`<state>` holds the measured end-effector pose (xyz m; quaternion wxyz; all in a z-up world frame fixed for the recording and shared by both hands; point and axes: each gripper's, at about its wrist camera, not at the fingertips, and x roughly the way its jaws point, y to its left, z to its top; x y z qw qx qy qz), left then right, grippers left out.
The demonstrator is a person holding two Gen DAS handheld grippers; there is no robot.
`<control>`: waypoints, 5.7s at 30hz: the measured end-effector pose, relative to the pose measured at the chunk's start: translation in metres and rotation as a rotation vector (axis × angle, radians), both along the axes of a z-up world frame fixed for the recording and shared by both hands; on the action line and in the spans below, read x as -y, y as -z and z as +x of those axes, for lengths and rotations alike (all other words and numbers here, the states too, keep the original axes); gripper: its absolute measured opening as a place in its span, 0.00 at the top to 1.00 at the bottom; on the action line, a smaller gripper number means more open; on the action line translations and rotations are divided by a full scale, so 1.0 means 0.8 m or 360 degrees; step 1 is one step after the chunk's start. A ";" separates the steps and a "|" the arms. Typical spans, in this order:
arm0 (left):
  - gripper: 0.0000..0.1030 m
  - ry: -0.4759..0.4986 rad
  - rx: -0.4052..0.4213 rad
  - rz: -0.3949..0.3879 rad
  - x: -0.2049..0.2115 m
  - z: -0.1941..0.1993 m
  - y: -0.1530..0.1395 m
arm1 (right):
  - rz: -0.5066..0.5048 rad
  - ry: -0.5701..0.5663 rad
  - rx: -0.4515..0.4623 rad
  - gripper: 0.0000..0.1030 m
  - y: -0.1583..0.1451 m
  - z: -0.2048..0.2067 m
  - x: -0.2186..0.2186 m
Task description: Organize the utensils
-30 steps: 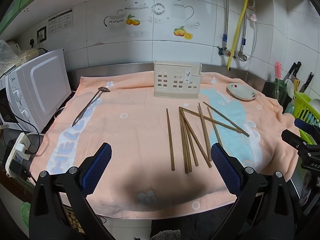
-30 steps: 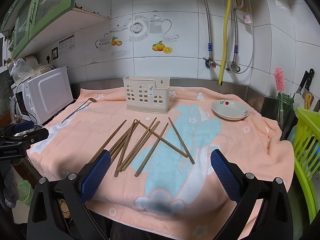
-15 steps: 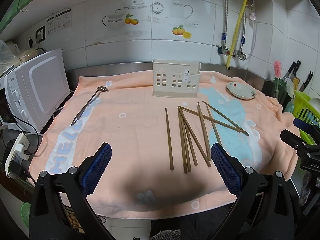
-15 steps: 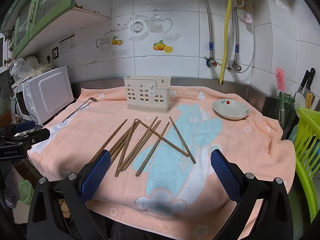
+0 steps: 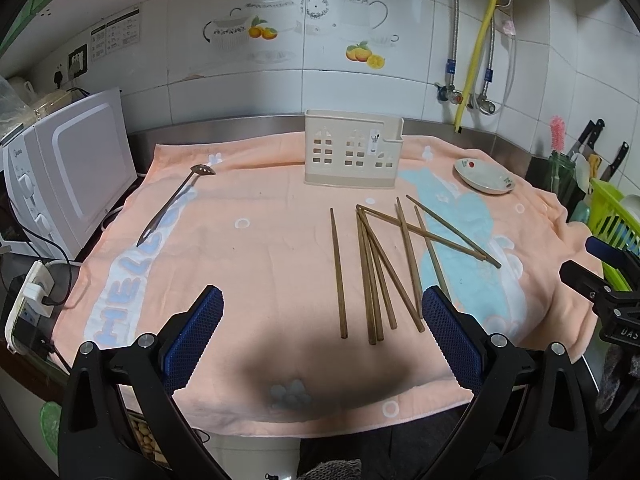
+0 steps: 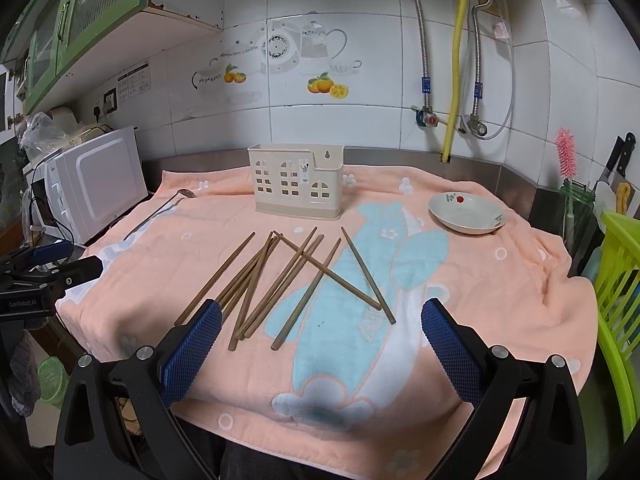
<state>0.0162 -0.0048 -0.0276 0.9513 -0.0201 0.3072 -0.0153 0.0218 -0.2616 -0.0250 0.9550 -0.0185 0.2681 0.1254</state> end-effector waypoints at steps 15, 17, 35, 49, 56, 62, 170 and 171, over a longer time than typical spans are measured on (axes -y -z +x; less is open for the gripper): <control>0.05 0.0008 -0.0064 -0.0018 0.000 0.020 0.017 | 0.0000 0.0006 -0.0056 0.06 0.016 0.018 0.000; 0.05 0.0010 -0.0075 -0.0020 0.000 0.024 0.019 | 0.0000 0.0007 -0.0063 0.06 0.018 0.022 0.000; 0.06 0.0046 -0.0222 -0.0052 -0.002 0.068 0.062 | 0.0003 0.0005 -0.0168 0.06 0.052 0.058 0.009; 0.14 0.0106 -0.0318 -0.0067 0.005 0.101 0.091 | 0.0053 0.0053 -0.0236 0.11 0.072 0.091 0.039; 0.20 0.0118 -0.0330 -0.0079 0.000 0.109 0.095 | 0.0093 0.0022 -0.0252 0.24 0.073 0.099 0.023; 0.23 0.0151 -0.0319 -0.0081 0.003 0.107 0.092 | 0.0089 0.0048 -0.0278 0.32 0.081 0.112 0.026; 0.95 0.0502 -0.0258 -0.0220 0.074 0.189 0.057 | -0.0247 -0.0394 -0.0496 0.84 0.146 0.250 -0.007; 0.95 0.0503 -0.0259 -0.0221 0.074 0.189 0.057 | -0.0253 -0.0397 -0.0494 0.86 0.146 0.247 -0.008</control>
